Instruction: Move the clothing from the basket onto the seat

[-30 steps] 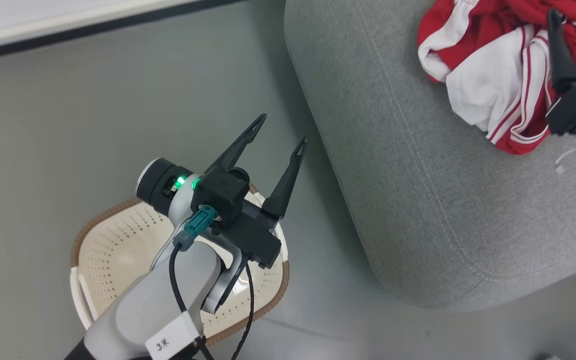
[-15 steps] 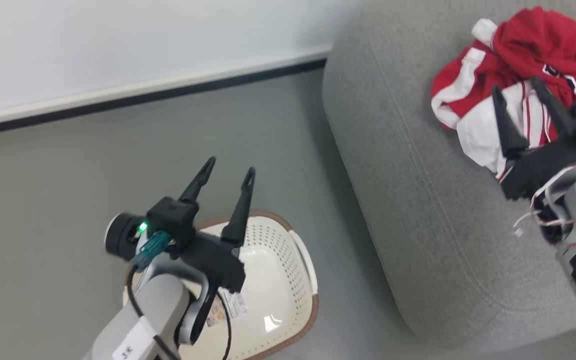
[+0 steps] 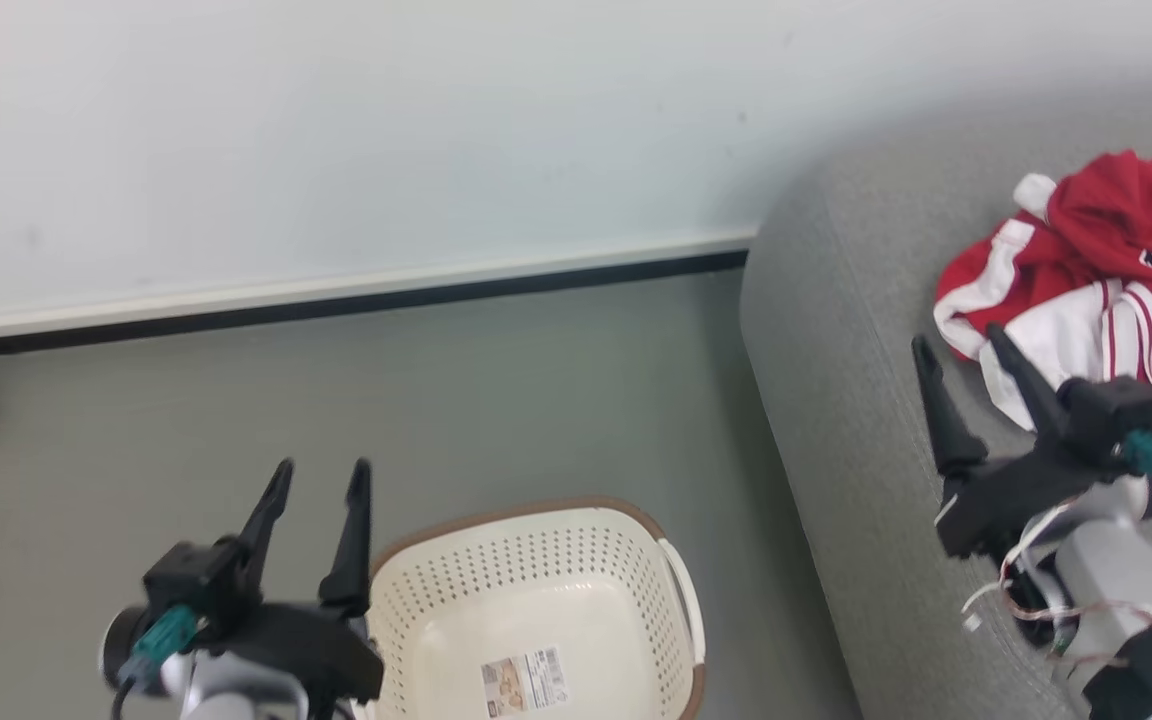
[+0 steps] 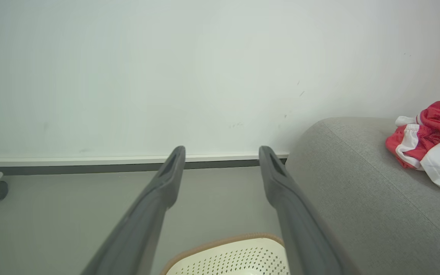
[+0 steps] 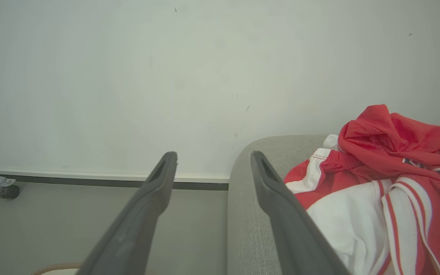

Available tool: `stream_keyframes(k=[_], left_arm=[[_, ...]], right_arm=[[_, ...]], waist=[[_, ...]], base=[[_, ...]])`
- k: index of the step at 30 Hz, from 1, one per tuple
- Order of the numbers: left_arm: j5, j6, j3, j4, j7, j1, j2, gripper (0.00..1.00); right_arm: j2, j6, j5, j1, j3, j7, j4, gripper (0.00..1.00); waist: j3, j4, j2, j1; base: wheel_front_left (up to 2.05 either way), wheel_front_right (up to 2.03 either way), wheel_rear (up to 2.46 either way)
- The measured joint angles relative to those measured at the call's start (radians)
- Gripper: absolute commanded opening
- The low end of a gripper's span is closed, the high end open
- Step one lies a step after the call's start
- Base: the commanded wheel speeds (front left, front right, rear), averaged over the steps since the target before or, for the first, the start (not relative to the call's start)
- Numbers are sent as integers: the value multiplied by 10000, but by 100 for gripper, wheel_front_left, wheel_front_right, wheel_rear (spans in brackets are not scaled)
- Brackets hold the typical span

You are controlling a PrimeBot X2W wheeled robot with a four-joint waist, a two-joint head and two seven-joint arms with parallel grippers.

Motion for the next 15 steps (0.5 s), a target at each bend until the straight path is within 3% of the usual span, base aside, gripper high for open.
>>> stream_keyframes(k=[10, 15], left_arm=[[493, 2, 1559, -928, 0, 2109, -222, 100], [610, 2, 1906, -1365, 0, 2726, -228, 100]], right_arm=[[537, -943, -19, 2112, -198, -2, -1701, 100], [665, -1103, -180, 2814, -194, -2, -2349, 100]], waist=[[-966, 688, -1, 0], [-1287, 854, 0, 1]], base=[[0, 0, 0], [0, 0, 0]])
